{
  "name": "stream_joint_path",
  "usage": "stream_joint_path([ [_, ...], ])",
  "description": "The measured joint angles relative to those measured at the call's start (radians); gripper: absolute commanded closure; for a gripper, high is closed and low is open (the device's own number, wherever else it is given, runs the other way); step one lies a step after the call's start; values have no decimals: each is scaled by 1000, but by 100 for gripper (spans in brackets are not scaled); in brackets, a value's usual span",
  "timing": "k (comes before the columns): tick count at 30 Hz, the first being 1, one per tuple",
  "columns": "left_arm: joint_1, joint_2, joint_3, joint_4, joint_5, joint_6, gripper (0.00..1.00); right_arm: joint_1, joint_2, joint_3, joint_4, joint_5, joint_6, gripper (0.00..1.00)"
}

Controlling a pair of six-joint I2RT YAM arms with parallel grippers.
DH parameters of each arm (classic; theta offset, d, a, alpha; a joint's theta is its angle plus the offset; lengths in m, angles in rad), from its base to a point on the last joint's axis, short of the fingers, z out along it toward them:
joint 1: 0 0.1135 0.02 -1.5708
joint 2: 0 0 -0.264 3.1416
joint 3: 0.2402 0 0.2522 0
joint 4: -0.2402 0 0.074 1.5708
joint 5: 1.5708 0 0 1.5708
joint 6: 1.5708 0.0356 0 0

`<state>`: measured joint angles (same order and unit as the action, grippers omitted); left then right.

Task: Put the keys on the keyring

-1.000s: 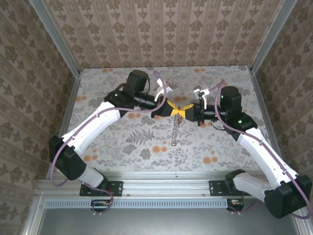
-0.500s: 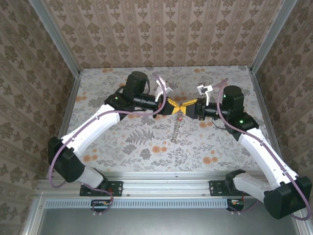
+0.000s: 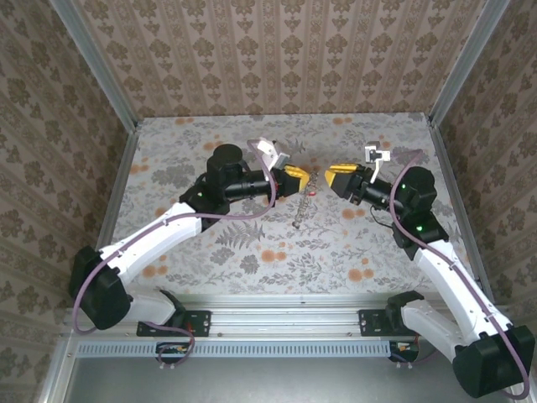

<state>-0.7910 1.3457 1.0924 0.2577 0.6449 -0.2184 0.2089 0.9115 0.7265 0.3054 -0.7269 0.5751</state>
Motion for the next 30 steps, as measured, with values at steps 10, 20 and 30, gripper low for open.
stream_joint_path([
  [10, -14, -1, -25, 153, -67, -63, 100, -2, -24, -81, 117, -51, 66, 62],
  [20, -16, -1, -41, 223, -85, -104, 100, 6, -31, -92, 160, -93, 84, 62],
  [30, -27, -1, -41, 229, -85, -104, 100, 62, 24, -72, 159, -68, 62, 61],
])
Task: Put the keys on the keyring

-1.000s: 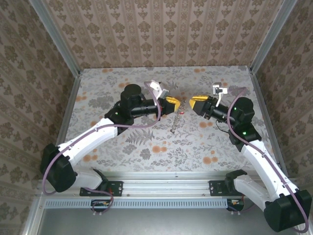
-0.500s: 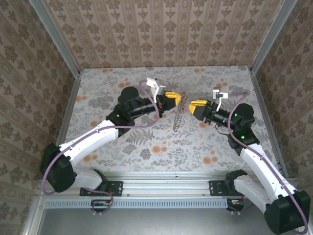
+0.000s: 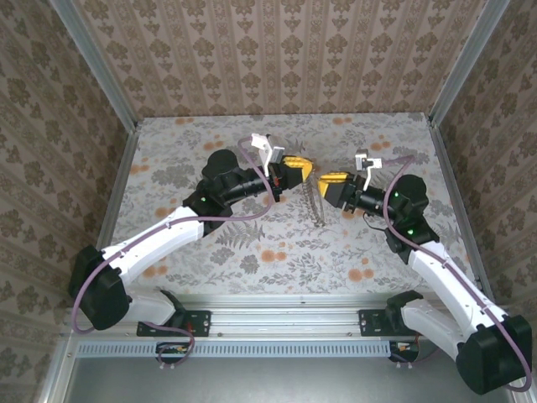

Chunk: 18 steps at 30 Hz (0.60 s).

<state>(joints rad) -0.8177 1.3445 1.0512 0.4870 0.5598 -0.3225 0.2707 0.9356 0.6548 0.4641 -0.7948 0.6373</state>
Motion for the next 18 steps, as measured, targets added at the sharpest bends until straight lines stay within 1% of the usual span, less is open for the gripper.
stream_joint_path([
  [5, 0, 0, 0, 0, 0, -3, 100, 12, 18, 14, 2, 14, -13, 61],
  [9, -2, 0, 0, 5, 0, -15, 100, 26, 36, 19, 2, 25, -16, 63],
  [15, -7, 2, 0, 26, 0, -23, 100, 35, 43, 20, 3, 29, -32, 72],
  [18, -8, 2, 0, 35, 0, -26, 100, 39, 43, 20, 4, 29, -36, 79],
])
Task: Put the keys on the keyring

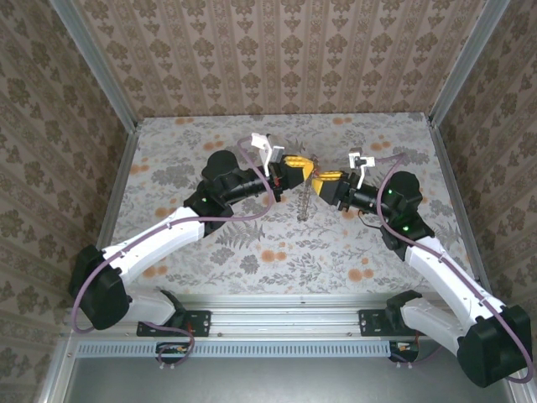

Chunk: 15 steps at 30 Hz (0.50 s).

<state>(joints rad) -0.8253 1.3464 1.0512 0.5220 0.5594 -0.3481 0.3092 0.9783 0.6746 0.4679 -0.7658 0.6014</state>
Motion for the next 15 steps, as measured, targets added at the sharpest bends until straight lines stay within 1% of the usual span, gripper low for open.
stream_joint_path([
  [4, 0, 0, 0, 3, -4, 0, 100, 5, 0, 0, 0, -1, -3, 86],
  [9, 0, 1, 0, 2, -7, 0, 100, 13, -2, 1, 0, 0, -4, 90],
  [11, 0, 1, 0, 2, -7, 0, 100, 14, -3, 1, 0, 0, -4, 89],
  [13, -1, 1, 0, 3, -7, 0, 100, 16, -6, 1, -2, 0, -3, 80],
  [15, -2, 1, 0, 3, -7, 0, 100, 16, -10, 1, -4, 3, -8, 81],
])
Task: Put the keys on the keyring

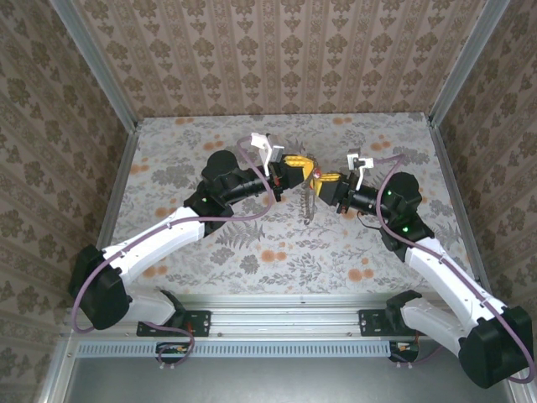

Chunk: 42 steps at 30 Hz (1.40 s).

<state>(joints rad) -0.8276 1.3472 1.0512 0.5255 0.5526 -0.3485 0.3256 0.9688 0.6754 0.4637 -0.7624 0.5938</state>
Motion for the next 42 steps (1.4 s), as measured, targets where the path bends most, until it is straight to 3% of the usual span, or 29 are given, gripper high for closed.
stream_joint_path([
  [5, -4, 0, 0, 3, -1, 0, 100, 8, -1, 9, -2, 0, -14, 100],
  [17, -4, 0, 0, 29, 0, -18, 100, 34, 5, 37, -23, -5, -19, 100],
  [42, -10, 2, -5, 33, -1, -14, 100, 26, -71, 94, -280, 78, -124, 100],
])
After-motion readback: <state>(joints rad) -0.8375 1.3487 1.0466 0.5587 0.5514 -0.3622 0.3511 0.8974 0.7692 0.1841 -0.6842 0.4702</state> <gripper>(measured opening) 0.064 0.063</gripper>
